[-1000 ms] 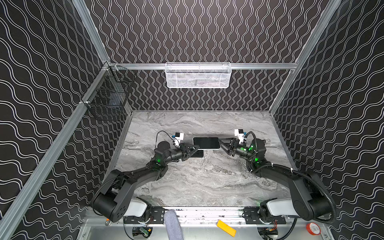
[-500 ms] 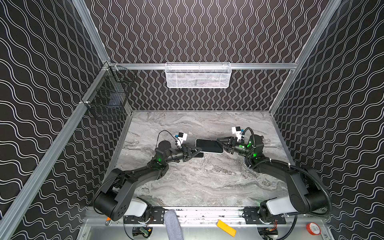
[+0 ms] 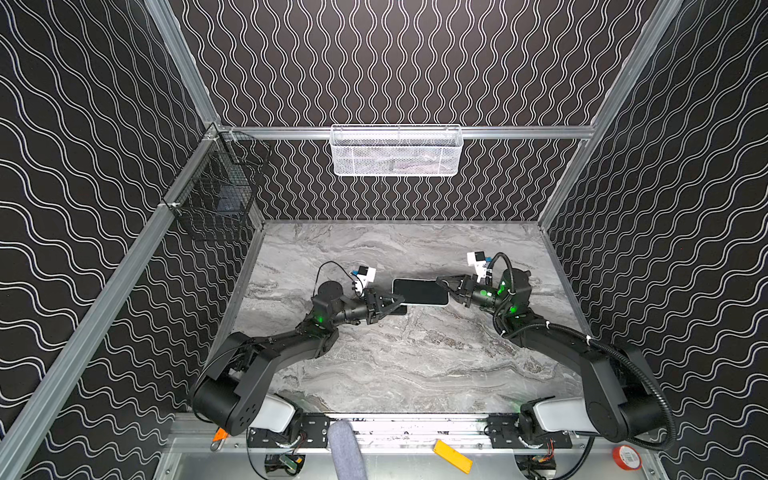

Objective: Put the phone into the phone case
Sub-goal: 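Open the right gripper and draw it back while the left gripper holds the phone, then lower the cased phone flat onto the table with the left gripper and release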

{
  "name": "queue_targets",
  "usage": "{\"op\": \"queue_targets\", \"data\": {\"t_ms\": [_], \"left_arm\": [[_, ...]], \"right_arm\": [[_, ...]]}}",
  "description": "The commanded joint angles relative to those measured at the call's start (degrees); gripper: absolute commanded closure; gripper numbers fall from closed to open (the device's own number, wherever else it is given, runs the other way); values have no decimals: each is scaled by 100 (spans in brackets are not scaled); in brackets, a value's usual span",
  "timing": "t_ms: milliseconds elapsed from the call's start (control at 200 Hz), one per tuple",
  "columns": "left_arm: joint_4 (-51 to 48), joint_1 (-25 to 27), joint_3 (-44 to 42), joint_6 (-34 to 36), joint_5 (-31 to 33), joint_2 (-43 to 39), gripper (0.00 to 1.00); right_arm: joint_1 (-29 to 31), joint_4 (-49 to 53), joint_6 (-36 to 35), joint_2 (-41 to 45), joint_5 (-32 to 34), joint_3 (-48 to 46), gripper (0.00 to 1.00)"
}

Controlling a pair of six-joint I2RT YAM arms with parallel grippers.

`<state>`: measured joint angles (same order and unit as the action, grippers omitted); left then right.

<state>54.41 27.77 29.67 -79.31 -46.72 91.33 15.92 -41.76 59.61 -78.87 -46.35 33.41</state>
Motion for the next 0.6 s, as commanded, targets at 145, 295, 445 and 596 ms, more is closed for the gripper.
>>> {"op": "queue_targets", "data": {"t_ms": [145, 295, 445, 596], "left_arm": [[-1464, 92, -6, 1480, 150, -150, 100], [-1826, 141, -374, 2022, 574, 44, 100], [-946, 174, -847, 1724, 585, 696, 100], [5, 336, -1152, 1289, 560, 1284, 100]], "right_arm": [[7, 2847, -1666, 797, 1861, 156, 41], [-9, 3933, -1983, 1023, 3122, 182, 38], [-10, 4035, -2066, 1062, 3213, 166, 37], [-3, 4091, -2135, 1058, 3220, 236, 37]]}}
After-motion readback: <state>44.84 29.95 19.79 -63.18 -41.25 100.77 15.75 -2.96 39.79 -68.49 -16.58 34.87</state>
